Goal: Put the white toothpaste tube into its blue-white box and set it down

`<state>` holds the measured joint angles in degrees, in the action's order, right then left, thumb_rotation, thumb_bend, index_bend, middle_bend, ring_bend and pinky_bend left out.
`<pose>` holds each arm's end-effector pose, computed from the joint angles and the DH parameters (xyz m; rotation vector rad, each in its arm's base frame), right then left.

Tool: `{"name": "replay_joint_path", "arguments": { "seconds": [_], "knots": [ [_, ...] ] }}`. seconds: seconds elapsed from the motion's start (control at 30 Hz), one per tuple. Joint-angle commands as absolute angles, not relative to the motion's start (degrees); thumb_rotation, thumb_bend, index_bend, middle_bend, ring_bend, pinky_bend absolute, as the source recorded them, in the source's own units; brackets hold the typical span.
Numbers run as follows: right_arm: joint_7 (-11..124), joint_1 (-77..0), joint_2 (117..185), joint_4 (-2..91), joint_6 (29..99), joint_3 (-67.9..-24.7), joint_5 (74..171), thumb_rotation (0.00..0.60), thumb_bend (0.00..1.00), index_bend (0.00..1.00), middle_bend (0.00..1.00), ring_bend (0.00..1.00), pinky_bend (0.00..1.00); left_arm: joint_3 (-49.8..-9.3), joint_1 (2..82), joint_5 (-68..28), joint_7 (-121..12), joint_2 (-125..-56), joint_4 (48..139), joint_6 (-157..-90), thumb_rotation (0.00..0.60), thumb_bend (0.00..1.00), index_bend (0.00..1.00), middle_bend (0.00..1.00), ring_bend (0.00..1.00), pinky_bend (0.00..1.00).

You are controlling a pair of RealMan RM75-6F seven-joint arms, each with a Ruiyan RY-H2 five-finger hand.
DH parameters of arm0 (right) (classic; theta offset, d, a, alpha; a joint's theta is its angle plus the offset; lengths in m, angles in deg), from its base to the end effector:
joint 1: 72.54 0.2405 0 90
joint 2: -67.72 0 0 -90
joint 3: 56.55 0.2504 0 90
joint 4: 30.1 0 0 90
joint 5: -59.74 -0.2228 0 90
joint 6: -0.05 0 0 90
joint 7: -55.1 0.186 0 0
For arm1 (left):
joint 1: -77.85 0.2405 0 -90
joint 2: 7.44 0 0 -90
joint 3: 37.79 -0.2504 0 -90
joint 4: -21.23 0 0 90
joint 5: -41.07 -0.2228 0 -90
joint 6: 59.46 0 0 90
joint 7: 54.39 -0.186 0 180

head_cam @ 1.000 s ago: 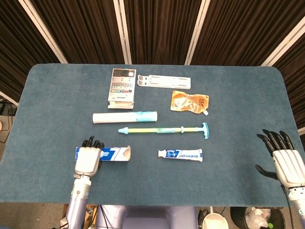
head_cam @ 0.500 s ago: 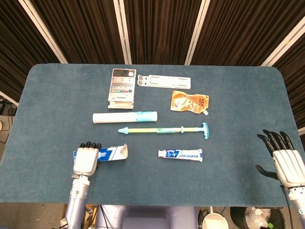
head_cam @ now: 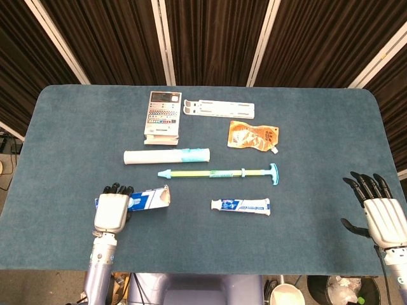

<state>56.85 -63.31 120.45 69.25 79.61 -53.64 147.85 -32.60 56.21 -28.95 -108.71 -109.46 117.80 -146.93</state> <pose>-0.2834 -0.2441 0.1760 1.5264 -0.8692 0.8861 -0.1463 0.2682 -0.0344 -1.5198 -0.7489 -0.7613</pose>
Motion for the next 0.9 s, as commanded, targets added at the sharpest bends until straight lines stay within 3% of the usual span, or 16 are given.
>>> {"name": "replay_joint_path", "arguments": {
  "seconds": [0.03, 0.2, 0.4, 0.63, 0.9],
  "knots": [
    [56.7, -63.2, 120.6, 69.0, 79.5, -53.5, 147.6, 0.6, 0.19, 0.16, 0.12, 0.11, 0.01, -31.6, 57.0, -33.0, -106.6, -105.1, 125.4, -149.8, 0.6, 0.34, 0.36, 0.38, 0.25, 0.34],
    [56.2, -62.4, 120.9, 69.3, 77.9, -53.2, 146.7, 0.6, 0.19, 0.16, 0.15, 0.11, 0.01, -28.4, 58.2, -37.3, -102.4, -94.5, 140.2, -152.5, 0.6, 0.34, 0.37, 0.4, 0.25, 0.34],
    [56.4, -60.6, 121.6, 71.5, 74.8, -54.1, 148.5, 0.6, 0.19, 0.16, 0.17, 0.11, 0.01, -23.5, 60.4, -34.6, -96.7, -81.4, 150.7, -153.3, 0.6, 0.34, 0.39, 0.41, 0.25, 0.34],
    [53.1, -58.5, 122.9, 75.1, 72.8, -54.6, 151.7, 0.6, 0.19, 0.16, 0.23, 0.11, 0.01, -20.1, 62.0, -30.0, -91.2, -71.2, 153.1, -152.0, 0.6, 0.34, 0.39, 0.42, 0.25, 0.34],
    [47.8, -55.2, 127.0, 78.9, 66.4, -55.6, 151.6, 0.6, 0.19, 0.16, 0.27, 0.11, 0.01, -18.3, 61.1, -26.3, -89.1, -67.8, 151.6, -150.5, 0.6, 0.34, 0.39, 0.42, 0.25, 0.34]
  ]
}}
